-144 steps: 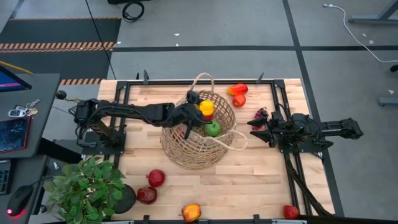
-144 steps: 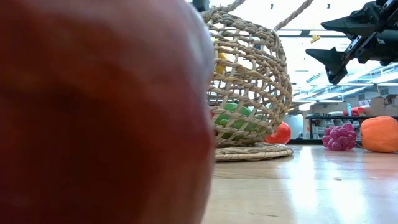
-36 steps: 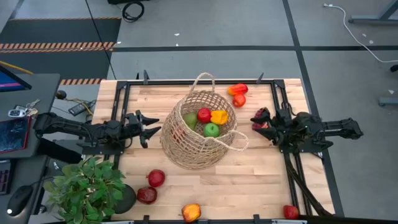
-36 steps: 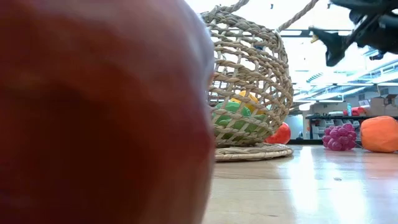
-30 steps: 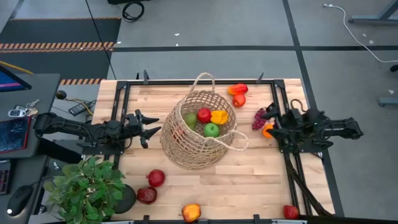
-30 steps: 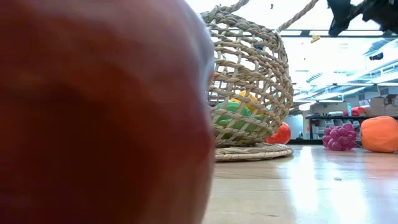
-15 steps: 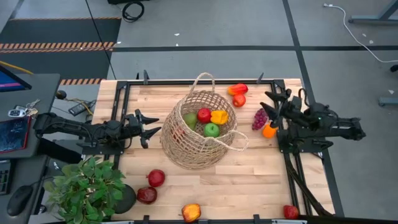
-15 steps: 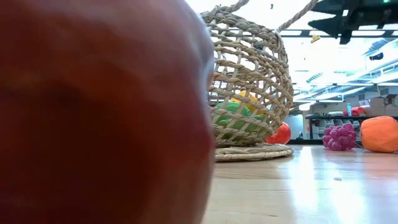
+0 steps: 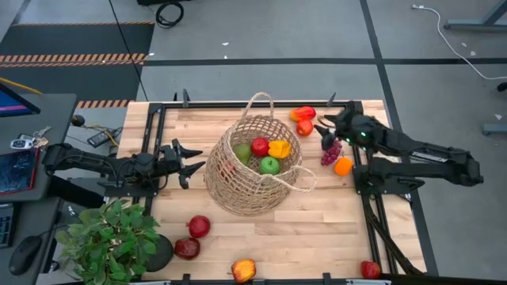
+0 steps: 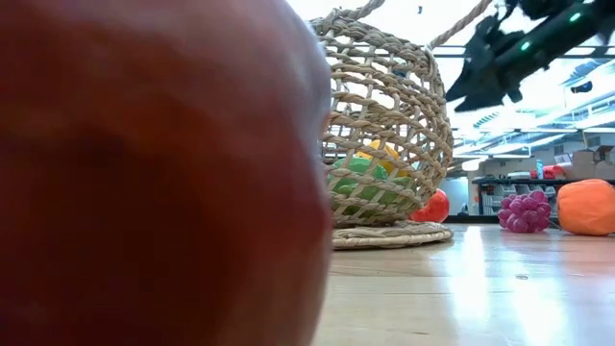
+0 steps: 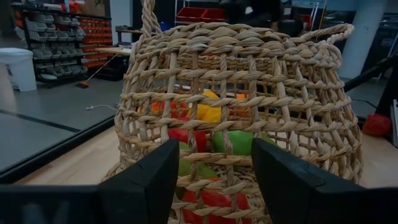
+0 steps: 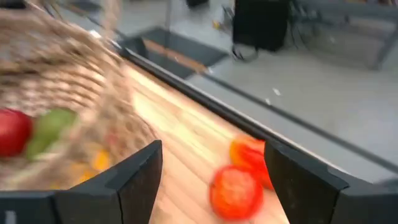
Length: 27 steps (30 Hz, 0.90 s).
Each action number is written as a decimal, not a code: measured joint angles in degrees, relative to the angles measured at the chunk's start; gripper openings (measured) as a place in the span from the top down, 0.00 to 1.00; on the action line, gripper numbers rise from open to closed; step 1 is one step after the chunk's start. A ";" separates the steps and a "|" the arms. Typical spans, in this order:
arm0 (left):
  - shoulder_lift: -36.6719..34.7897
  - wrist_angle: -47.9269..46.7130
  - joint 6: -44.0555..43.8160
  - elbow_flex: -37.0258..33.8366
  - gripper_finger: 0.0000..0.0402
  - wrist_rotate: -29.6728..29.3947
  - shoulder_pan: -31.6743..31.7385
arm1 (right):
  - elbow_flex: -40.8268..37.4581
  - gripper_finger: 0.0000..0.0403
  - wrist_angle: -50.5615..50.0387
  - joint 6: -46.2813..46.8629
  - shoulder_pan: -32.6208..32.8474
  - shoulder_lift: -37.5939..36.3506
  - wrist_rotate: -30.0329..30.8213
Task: Build produce basket
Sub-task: Put the red apple into the basket
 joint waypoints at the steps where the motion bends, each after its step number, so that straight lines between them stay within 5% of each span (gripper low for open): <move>1: 0.00 0.00 -0.04 0.00 0.48 0.00 0.00 | 0.00 0.29 0.25 -0.17 -2.65 1.54 -2.25; 9: 0.00 0.02 -0.02 -0.02 0.48 0.00 0.00 | 0.00 0.29 3.81 -1.39 -17.62 13.38 -20.83; 27: 0.00 0.02 -0.02 -0.04 0.48 0.00 0.02 | 0.02 0.05 14.05 -4.83 -20.18 31.14 -21.46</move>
